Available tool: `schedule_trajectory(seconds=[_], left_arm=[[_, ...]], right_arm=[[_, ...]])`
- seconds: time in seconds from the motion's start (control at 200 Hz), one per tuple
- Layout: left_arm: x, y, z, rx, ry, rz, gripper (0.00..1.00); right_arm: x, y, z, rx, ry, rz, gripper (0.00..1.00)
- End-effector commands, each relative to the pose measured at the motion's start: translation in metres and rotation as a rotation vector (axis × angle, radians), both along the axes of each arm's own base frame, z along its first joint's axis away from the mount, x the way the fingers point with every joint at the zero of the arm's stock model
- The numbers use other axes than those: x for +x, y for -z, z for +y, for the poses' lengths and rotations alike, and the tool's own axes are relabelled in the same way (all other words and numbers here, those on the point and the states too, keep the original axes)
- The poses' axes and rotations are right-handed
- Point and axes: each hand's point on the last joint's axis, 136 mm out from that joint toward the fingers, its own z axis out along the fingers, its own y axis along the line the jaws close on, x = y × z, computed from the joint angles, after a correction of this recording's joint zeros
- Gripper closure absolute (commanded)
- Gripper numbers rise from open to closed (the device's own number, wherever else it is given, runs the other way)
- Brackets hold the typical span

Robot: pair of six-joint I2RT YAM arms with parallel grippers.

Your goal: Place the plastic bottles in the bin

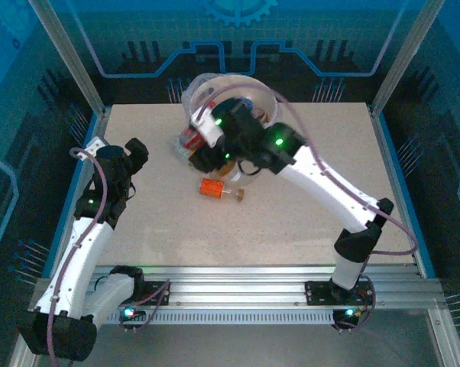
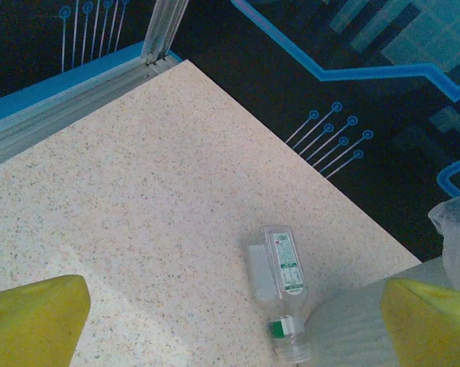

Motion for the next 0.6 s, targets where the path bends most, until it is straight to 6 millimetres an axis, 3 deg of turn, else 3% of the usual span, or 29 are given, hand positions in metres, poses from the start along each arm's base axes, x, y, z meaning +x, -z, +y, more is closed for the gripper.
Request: schedule_trajectory(seconds=[0.0,0.095,0.24,0.4,0.595], left_arm=[[0.005,-0.006,-0.003,-0.004,0.03,-0.013,0.01],[0.009,-0.006,-0.008,-0.009,0.056,-0.015,0.01],[0.017,-0.004,-0.014,-0.02,0.088,-0.008,0.01],[0.023,-0.002,-0.019,-0.031,0.113,-0.002,0.01],[0.026,-0.002,-0.024,-0.043,0.139,-0.005,0.01]], right_arm=[[0.01,-0.044,-0.007,0.176,0.008,0.011,0.56],[0.032,-0.074,-0.025,0.253,0.075,-0.041,0.55],[0.072,-0.093,-0.05,0.326,0.195,-0.064,0.55],[0.106,-0.094,-0.057,0.253,0.232,-0.197,0.54],[0.151,-0.076,-0.067,0.126,0.29,-0.286,0.52]])
